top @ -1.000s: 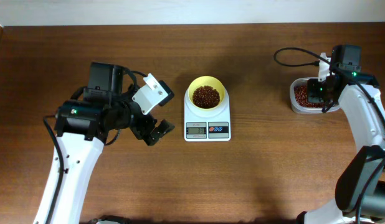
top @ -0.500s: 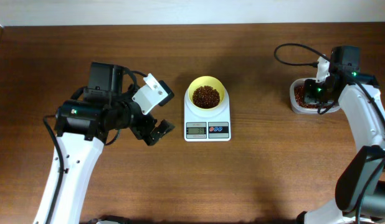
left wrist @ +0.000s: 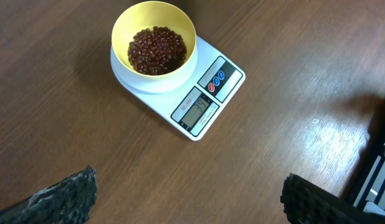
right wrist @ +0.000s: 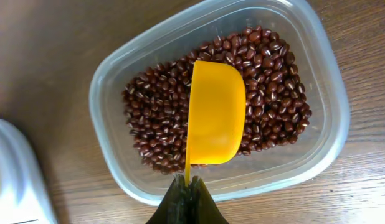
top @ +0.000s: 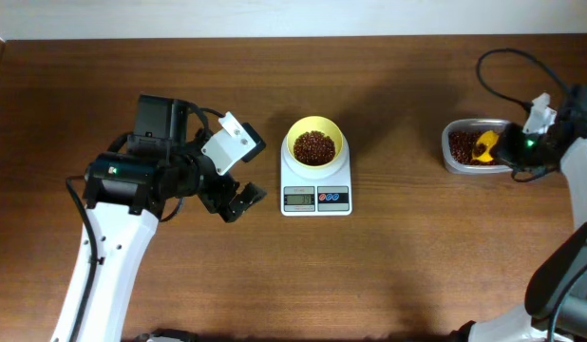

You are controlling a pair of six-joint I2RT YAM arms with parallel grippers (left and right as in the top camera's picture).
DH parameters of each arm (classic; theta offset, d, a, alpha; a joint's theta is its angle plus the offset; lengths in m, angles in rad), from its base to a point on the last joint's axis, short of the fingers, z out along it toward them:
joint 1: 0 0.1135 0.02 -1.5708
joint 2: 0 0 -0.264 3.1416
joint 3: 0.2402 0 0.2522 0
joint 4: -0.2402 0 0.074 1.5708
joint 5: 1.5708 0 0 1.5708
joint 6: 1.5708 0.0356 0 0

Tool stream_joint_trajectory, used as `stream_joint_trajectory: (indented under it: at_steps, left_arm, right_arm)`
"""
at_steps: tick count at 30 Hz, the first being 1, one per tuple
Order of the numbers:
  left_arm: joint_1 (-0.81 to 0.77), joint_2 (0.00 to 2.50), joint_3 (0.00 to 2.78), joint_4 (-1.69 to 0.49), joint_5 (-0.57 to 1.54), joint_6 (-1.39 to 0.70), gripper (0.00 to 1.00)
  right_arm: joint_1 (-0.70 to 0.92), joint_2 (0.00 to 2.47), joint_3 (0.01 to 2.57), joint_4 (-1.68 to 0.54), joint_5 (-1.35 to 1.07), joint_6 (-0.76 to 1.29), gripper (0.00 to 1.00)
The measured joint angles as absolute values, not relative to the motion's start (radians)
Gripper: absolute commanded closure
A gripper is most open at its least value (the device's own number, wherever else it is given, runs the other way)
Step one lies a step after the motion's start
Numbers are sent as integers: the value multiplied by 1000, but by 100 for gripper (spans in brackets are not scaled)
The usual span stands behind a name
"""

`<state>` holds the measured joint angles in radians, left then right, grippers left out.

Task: Scoop item into bowl and weigh 50g on scale
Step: 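Return the scoop to the tub and dip it into the beans, then carry the scoop over the bowl and tip a few beans in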

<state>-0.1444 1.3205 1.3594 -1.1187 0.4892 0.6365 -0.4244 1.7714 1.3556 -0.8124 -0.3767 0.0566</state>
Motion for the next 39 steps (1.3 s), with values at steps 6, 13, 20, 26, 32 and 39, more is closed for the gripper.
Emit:
stream_joint_trajectory:
  at_steps: [6, 13, 20, 26, 32, 39]
  left_arm:
    - [-144, 1320, 1359, -1119, 490, 636, 1]
    - [-144, 1320, 1359, -1119, 489, 636, 1]
    - [-144, 1320, 1359, -1119, 489, 636, 1]
    - [-144, 1320, 1359, -1118, 489, 636, 1]
    - [-144, 1320, 1359, -1119, 489, 636, 1]
    - [-144, 1320, 1359, -1119, 489, 636, 1]
  right_arm:
    - [-531, 1771, 1356, -819, -557, 56, 96]
    - [-542, 1771, 1356, -818, -819, 45, 96]
    - [-321, 1772, 1356, -721, -962, 20, 96]
    - [-80, 1772, 1355, -566, -971, -24, 96]
    - [102, 1772, 1356, -542, -904, -187, 96]
    - [258, 1772, 1355, -492, -686, -393, 96]
